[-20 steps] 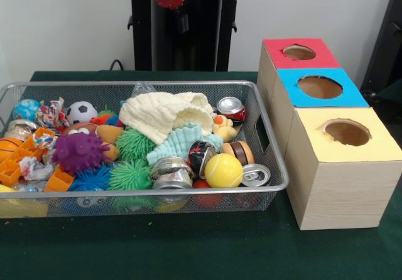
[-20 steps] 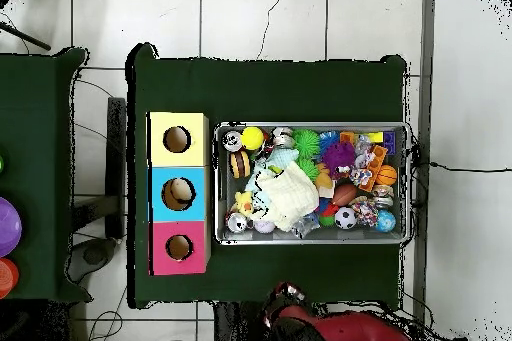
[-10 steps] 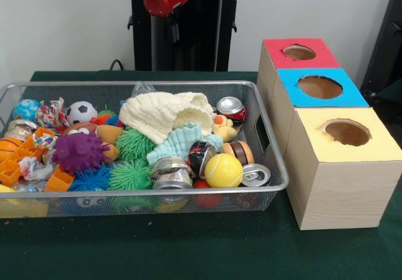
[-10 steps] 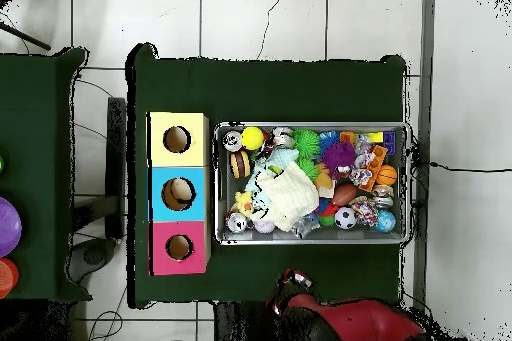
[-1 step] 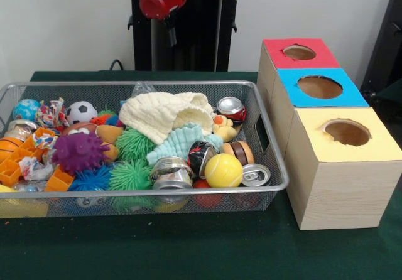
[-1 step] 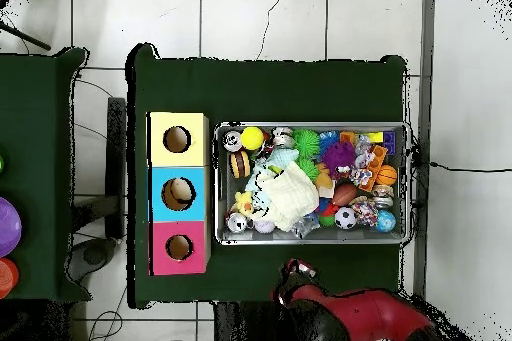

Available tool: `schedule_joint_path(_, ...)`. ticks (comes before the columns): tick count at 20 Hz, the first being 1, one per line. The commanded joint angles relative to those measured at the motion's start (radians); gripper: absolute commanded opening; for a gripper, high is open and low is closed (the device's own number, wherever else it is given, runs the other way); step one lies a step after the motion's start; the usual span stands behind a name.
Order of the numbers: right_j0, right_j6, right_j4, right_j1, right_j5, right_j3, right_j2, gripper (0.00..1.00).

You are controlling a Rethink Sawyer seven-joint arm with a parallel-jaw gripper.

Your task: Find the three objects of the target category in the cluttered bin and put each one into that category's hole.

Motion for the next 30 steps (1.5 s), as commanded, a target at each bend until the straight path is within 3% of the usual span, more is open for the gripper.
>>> schedule_joint_path(1,-0.076,-0.14,-0.026,0.042,0.188,-0.178,0.162,0.0)
schedule_joint_path(5,-0.148,-0.225,-0.034,0.081,0.26,-0.217,0.229,0.0)
schedule_joint_path(11,-0.212,-0.261,-0.045,0.13,0.342,-0.266,0.288,0.0)
schedule_joint_path(21,-0.231,-0.282,-0.045,0.17,0.483,-0.372,0.322,0.0)
schedule_joint_path(30,-0.25,-0.274,-0.026,0.177,0.563,-0.408,0.355,0.0)
